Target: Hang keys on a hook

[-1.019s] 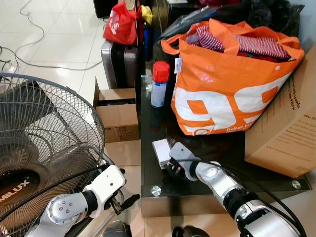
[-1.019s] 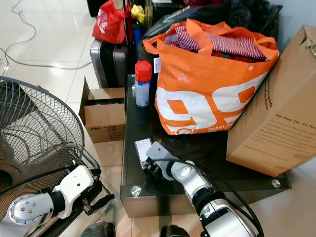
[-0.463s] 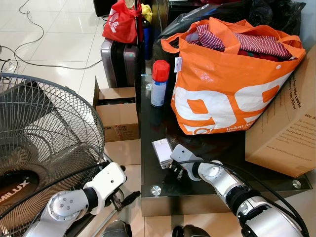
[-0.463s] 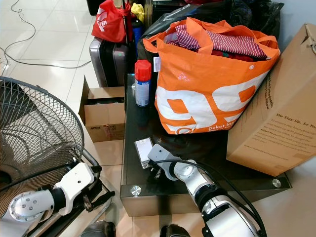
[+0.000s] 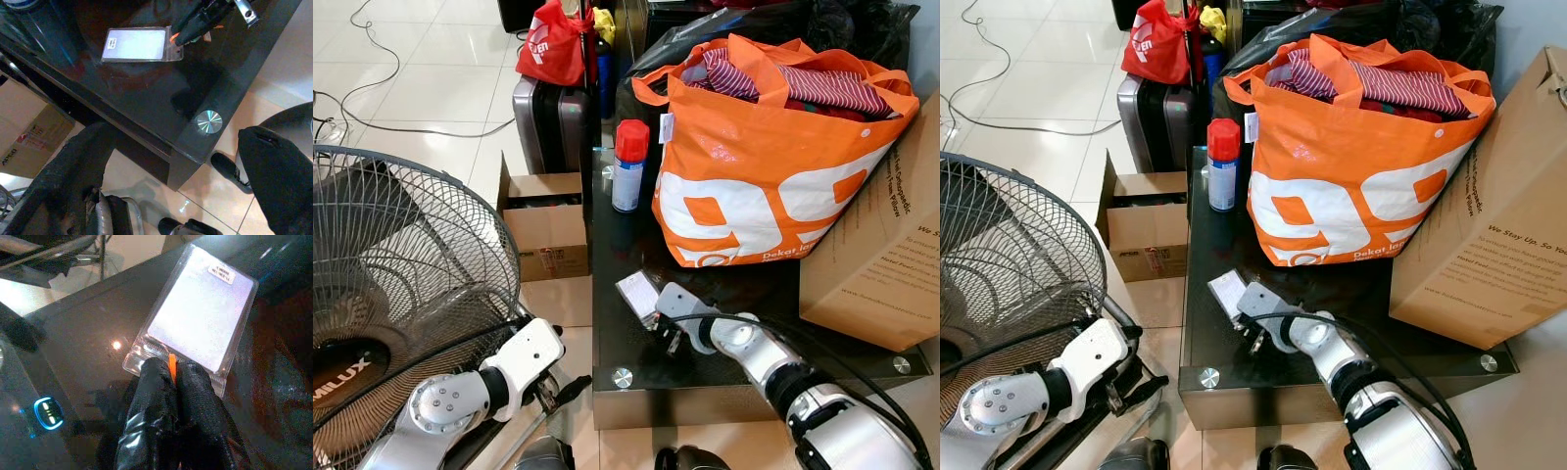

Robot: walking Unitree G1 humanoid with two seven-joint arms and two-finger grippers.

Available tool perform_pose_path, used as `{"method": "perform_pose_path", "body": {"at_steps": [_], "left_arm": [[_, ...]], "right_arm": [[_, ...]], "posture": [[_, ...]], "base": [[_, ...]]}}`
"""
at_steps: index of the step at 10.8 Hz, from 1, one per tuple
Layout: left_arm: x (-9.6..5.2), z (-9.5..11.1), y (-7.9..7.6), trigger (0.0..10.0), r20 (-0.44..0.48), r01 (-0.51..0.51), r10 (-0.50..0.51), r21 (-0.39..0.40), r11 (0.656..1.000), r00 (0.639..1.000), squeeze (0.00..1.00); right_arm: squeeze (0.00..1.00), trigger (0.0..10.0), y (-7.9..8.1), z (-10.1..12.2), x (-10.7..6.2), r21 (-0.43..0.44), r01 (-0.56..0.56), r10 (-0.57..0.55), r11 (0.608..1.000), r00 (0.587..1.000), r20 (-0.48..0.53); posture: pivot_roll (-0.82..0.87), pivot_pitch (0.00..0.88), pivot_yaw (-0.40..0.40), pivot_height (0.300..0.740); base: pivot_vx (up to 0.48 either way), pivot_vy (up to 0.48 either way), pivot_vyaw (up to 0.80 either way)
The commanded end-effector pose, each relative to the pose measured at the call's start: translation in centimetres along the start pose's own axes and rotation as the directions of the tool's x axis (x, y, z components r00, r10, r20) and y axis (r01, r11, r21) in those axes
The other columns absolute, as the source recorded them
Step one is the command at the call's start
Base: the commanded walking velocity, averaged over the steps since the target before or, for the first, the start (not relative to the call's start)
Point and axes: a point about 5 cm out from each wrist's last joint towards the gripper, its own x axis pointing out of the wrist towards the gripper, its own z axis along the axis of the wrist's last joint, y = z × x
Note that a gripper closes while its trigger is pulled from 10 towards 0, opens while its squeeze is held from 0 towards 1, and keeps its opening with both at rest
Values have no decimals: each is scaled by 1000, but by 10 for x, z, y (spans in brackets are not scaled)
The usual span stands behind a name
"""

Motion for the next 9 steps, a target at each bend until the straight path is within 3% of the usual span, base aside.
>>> {"method": "perform_pose_path", "body": {"at_steps": [1, 2, 3, 4, 9], "left_arm": [[1, -1, -2, 10000, -3, 14, -14, -4, 1000, 1000, 392], [2, 0, -2, 10000, -3, 16, -16, -5, 1000, 1000, 392], [3, 0, -3, 10000, -2, 20, -20, -6, 1000, 1000, 392], [3, 0, -3, 10000, 0, 24, -24, -5, 1000, 1000, 392], [5, 6, -5, 10000, 13, 42, -42, 0, 999, 999, 392]], "right_arm": [[0, 0, -6, 0, -4, 1, -3, 3, 1000, 1000, 22], [0, 0, -6, -1, -6, -1, -15, 15, 1000, 1000, 24], [0, 10000, -1, -7, -7, 8, -57, 57, 998, 998, 12], [1000, 10000, 1, -10, -8, 15, -60, 60, 998, 998, 8], [1000, 10000, 1, -19, -11, -34, -77, 75, 996, 996, -56]], "posture": [[121, 126, -63, 740], [118, 126, -64, 740], [114, 125, -63, 740], [113, 125, -64, 740], [109, 112, -66, 740]], "base": [[0, 0, 0], [0, 0, 0], [0, 0, 0], [0, 0, 0], [0, 0, 0]]}}
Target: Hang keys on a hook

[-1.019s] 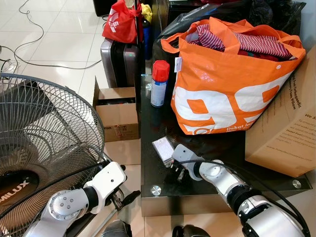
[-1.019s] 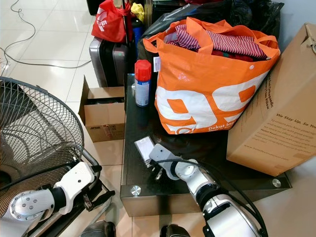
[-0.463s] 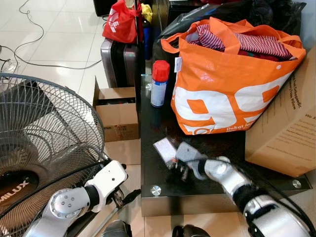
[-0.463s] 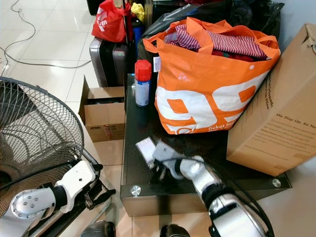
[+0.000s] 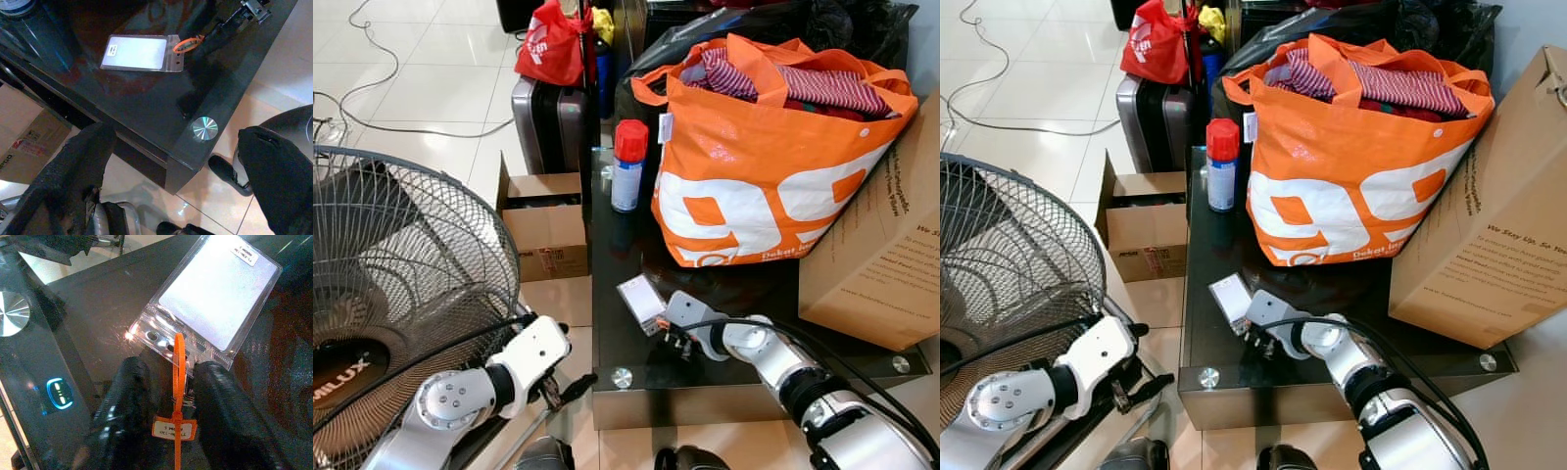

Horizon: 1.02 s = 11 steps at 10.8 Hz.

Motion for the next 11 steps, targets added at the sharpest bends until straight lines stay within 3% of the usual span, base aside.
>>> {"method": "perform_pose_path", "body": {"at_steps": [1, 2, 3, 4, 11], "left_arm": [[0, 2, -4, 10000, 3, 25, -25, -3, 1000, 1000, 392], [0, 2, -4, 10000, 3, 26, -26, -3, 1000, 1000, 392], [0, 2, -4, 10000, 2, 27, -27, -3, 1000, 1000, 392], [0, 2, -4, 10000, 2, 27, -27, -3, 1000, 1000, 396], [3, -2, -1, 10000, -3, 24, -24, -4, 1000, 1000, 396]], "right_arm": [[0, 10000, 2, -5, -1, 1, -7, 7, 1000, 1000, -26], [0, 9882, 2, -5, -1, 0, -12, 12, 1000, 999, -30], [0, 2902, 2, -6, 0, -7, -11, 11, 1000, 999, -37], [0, 0, 2, -6, -1, -7, -10, 9, 1000, 999, -40], [0, 0, -1, -10, -3, 2, 5, -5, 1000, 999, -53]], "posture": [[110, 108, -68, 740], [110, 106, -68, 740], [112, 102, -69, 740], [112, 102, -69, 740], [113, 90, -66, 740]], "base": [[0, 0, 0], [0, 0, 0], [0, 0, 0], [0, 0, 0], [0, 0, 0]]}}
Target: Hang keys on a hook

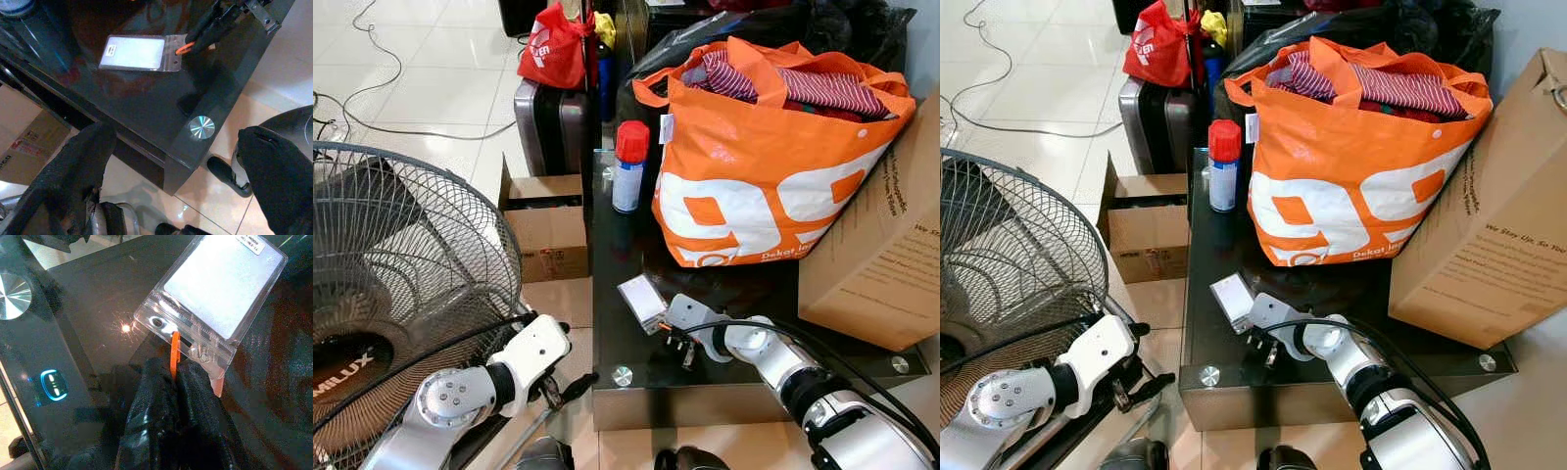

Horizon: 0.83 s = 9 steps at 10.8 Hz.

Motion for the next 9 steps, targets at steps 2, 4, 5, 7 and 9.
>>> {"method": "perform_pose_path", "body": {"at_steps": [2, 4, 5, 7, 9], "left_arm": [[3, -4, -3, 10000, 14, -26, 26, -19, 999, 1000, 396], [2, 1, -3, 10000, 77, -84, 89, -73, 994, 993, 396], [2, 7, -2, 10000, 116, -111, 122, -100, 989, 986, 396], [1, 16, 0, 10000, 174, -166, 192, -151, 974, 966, 392], [1, 23, 1, 10000, 205, -230, 268, -189, 955, 942, 392]], "right_arm": [[0, 0, -6, -8, -11, 128, 63, -71, 990, 995, 63], [0, 0, -16, -6, -35, 303, 107, -172, 947, 965, 200], [0, 0, -18, 2, -51, 403, 105, -236, 909, 927, 291], [0, 0, -27, 8, -84, 607, 134, -401, 783, 855, 329], [0, 0, -26, 27, -106, 709, 105, -504, 697, 776, 379]], "posture": [[106, 60, -80, 740], [88, 17, -92, 740], [84, 8, -95, 740], [64, 0, -100, 740], [59, 0, -103, 740]], "base": [[0, 0, 0], [0, 0, 0], [0, 0, 0], [0, 0, 0], [0, 0, 0]]}}
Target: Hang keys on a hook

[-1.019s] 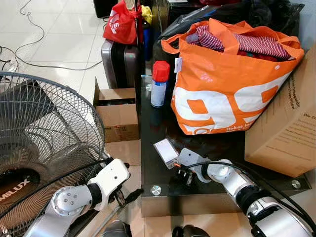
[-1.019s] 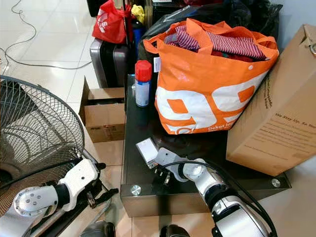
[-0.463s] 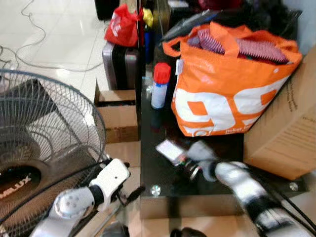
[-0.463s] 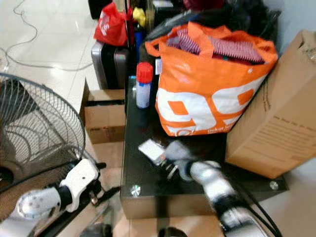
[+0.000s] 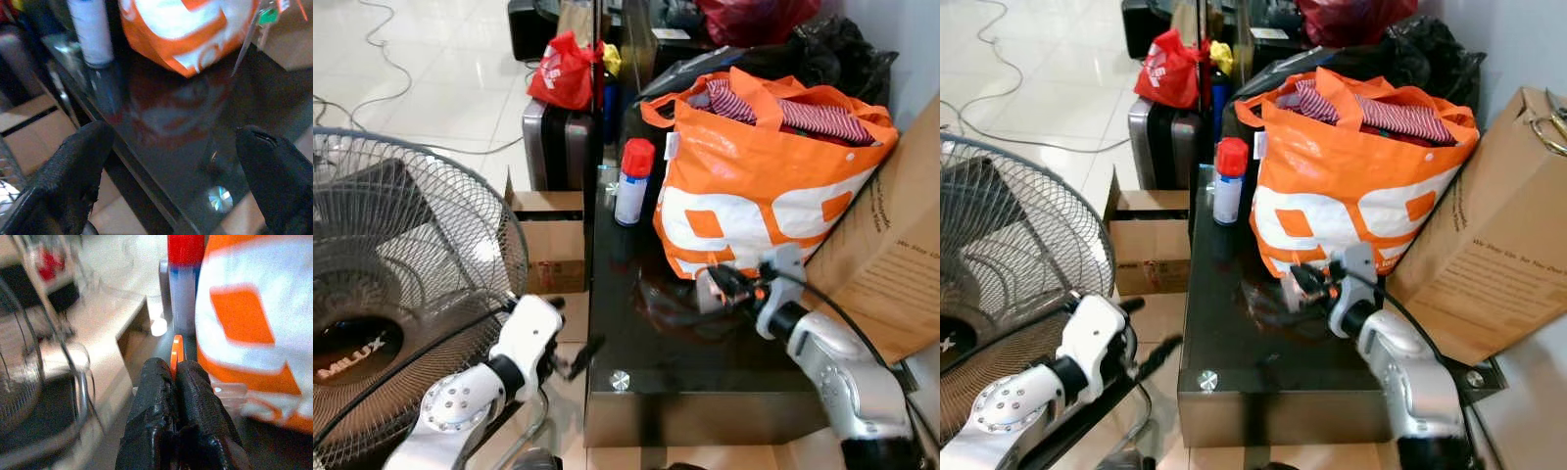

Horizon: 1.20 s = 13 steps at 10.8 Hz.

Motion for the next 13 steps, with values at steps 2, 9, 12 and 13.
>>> {"method": "perform_pose_path", "body": {"at_steps": [2, 9, 12, 13], "left_arm": [[1, 12, 3, 10000, 68, -97, 99, -24, 995, 993, 384], [10, 20, 11, 10000, 124, -300, 306, -64, 952, 944, 384], [9, 19, 10, 10000, 124, -309, 316, -73, 948, 941, 384], [9, 19, 10, 10000, 122, -307, 314, -71, 949, 942, 380]], "right_arm": [[0, 0, 1, 15, -6, 19, 74, -76, 997, 991, 111], [0, 10000, 4, 14, -6, -114, 341, -331, 933, 939, 99], [0, 10000, 5, 16, -4, -146, 350, -339, 925, 936, 97], [0, 10000, 4, 15, -5, -151, 354, -344, 923, 934, 93]], "posture": [[61, 0, -105, 740], [45, 0, -115, 740], [44, 0, -117, 740], [43, 0, -114, 740]], "base": [[0, 0, 0], [0, 0, 0], [0, 0, 0], [0, 0, 0]]}}
